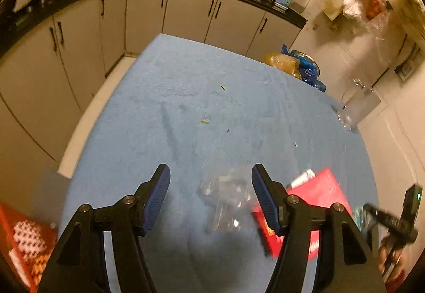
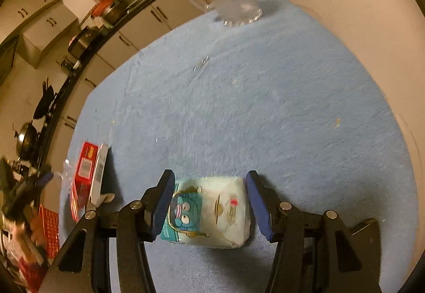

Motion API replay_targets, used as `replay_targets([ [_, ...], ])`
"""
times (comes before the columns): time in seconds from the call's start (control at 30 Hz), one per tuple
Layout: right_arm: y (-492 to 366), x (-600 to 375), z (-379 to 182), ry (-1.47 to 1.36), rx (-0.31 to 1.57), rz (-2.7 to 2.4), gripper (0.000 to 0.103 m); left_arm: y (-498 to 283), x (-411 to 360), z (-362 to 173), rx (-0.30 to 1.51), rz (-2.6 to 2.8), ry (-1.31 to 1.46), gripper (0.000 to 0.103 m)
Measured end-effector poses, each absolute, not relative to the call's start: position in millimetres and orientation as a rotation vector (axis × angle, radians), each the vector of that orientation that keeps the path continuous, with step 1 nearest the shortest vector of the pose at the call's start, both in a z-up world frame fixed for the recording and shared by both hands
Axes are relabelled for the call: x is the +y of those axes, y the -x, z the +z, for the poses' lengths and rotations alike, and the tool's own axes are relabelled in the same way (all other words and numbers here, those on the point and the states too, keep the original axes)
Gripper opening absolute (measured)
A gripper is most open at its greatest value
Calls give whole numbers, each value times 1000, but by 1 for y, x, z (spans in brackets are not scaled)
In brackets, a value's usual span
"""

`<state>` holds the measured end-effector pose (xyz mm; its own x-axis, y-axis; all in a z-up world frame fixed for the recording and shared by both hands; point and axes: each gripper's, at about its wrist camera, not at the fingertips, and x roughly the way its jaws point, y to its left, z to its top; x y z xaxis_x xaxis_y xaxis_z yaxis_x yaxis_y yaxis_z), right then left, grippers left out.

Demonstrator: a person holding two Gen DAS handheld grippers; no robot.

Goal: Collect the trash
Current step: 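Grasp the clear plastic cup with left tool while right tool grasps the teal tissue packet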

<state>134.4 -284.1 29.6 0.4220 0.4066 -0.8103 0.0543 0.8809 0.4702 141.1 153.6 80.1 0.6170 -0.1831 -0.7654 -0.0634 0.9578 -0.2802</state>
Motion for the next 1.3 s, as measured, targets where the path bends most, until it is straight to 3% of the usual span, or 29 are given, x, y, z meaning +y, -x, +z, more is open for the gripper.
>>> replay_targets([
  [0.23,-98,-252,29,-528,1207,516,62,-158,139,69,952,-203,296,63],
  [0.7,-76,-251,53,-396,1099,432,62,-95,114,68,851,-175,29,62],
  [0.73,-76,-251,55,-382,1089,426,62,-96,112,65,852,-168,17,60],
  [0.8,-77,-250,59,-359,1084,428,62,-100,112,59,865,-174,22,40],
  [1.0,-80,-245,60,-367,1073,435,64,-112,109,44,868,-143,13,13],
  [1.13,-82,-225,59,-263,1047,436,71,-107,107,44,810,-127,26,8],
  [1.3,-84,-206,49,-155,1049,458,71,-93,112,54,727,-124,58,5],
])
